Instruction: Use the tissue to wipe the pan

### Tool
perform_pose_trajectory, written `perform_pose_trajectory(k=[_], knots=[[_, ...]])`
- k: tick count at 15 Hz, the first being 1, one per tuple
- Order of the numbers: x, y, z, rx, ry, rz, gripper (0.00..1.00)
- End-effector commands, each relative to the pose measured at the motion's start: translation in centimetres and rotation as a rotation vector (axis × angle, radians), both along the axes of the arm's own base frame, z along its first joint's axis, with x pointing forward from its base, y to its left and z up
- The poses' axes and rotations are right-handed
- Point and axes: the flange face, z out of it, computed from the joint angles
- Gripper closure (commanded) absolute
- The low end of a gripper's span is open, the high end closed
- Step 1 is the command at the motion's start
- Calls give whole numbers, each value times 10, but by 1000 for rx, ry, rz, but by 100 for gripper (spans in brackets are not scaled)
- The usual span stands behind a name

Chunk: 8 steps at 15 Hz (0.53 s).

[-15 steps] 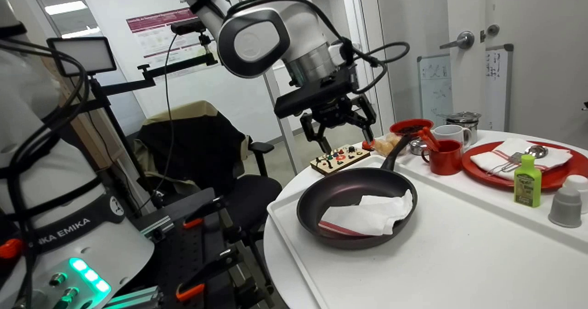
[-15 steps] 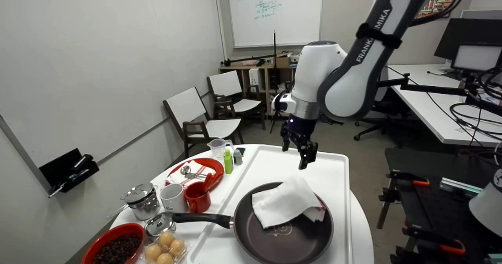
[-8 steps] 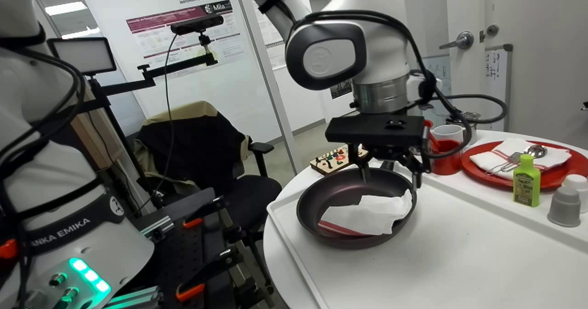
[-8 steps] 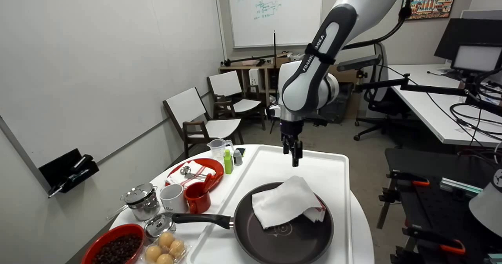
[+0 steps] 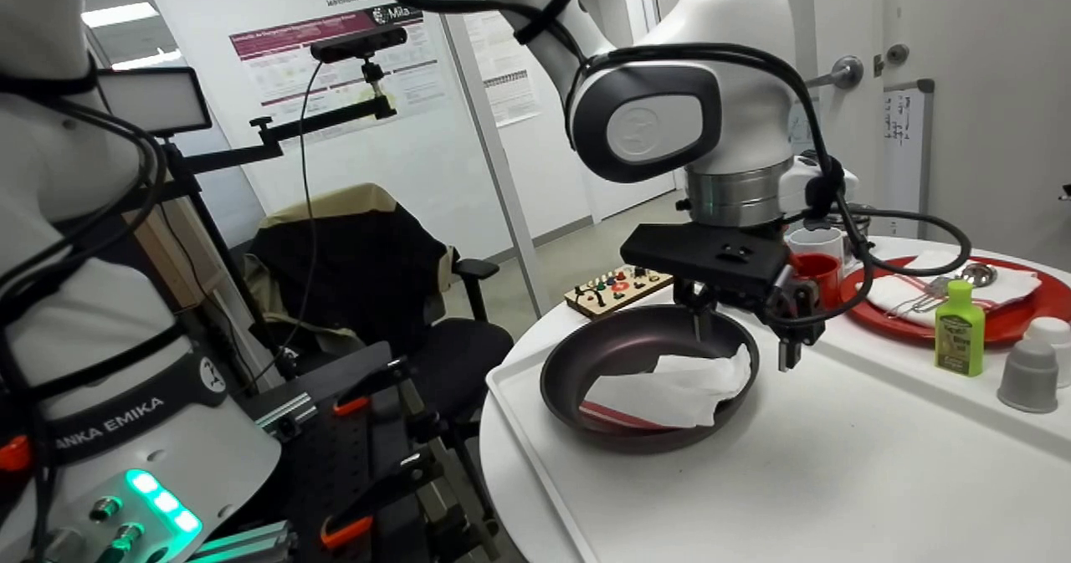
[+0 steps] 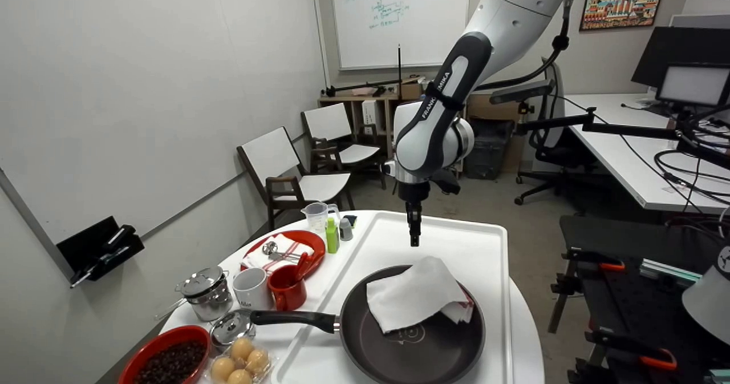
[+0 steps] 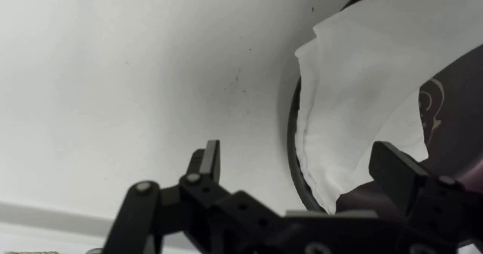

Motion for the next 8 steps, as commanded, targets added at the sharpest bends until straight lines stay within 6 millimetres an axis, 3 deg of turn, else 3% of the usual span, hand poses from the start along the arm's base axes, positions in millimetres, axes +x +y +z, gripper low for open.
perform_pose_trajectory(k=[1, 8], knots=[[5, 22, 0, -15, 17, -53, 0], [-7, 67, -15, -94, 26, 10, 0]])
